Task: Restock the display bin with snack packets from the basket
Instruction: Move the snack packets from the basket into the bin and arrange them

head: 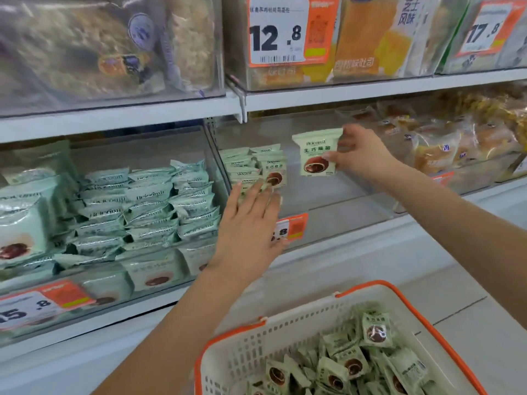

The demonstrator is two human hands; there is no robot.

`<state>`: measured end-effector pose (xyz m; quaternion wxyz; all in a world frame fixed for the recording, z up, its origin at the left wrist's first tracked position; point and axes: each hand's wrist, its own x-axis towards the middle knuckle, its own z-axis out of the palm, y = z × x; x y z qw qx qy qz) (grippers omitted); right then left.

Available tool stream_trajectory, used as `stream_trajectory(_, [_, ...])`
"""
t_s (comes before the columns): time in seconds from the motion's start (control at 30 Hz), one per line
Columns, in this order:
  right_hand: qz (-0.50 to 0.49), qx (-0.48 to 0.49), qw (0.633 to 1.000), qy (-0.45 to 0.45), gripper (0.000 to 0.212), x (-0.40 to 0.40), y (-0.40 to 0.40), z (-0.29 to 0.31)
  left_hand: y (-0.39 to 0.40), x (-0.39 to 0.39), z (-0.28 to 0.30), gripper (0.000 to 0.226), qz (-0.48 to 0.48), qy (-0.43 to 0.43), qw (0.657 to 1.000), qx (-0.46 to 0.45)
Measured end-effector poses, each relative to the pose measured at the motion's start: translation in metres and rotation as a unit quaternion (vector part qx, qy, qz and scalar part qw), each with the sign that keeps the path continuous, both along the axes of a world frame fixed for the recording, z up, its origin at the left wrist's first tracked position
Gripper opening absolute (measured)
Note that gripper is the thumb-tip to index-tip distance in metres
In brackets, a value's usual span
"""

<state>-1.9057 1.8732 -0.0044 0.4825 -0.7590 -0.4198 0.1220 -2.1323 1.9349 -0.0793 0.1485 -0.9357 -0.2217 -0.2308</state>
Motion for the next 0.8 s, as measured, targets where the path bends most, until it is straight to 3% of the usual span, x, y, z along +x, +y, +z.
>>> stream_trajectory(0.07, [0.023, -0.047, 0.999, 0.015, 0.036, 0.008, 0.034, -0.015, 0.004, 0.001, -0.006, 0.076, 0.004, 0.028, 0.999, 0.020])
stream_trajectory(0.23, [0.064, -0.095, 0.988, 0.100, 0.032, 0.013, 0.081, -0.051, 0.005, 0.002, -0.011, 0.061, -0.004, 0.006, 0.999, 0.032])
stream_trajectory(0.53, [0.043, -0.103, 0.993, 0.027, 0.035, 0.018, 0.110, -0.074, 0.005, 0.003, -0.010, 0.049, -0.004, -0.006, 1.000, 0.031])
stream_trajectory(0.8, [0.036, -0.099, 0.994, 0.030, 0.045, 0.014, 0.110, -0.073, 0.003, 0.005, -0.009, 0.046, 0.011, 0.003, 1.000, 0.023])
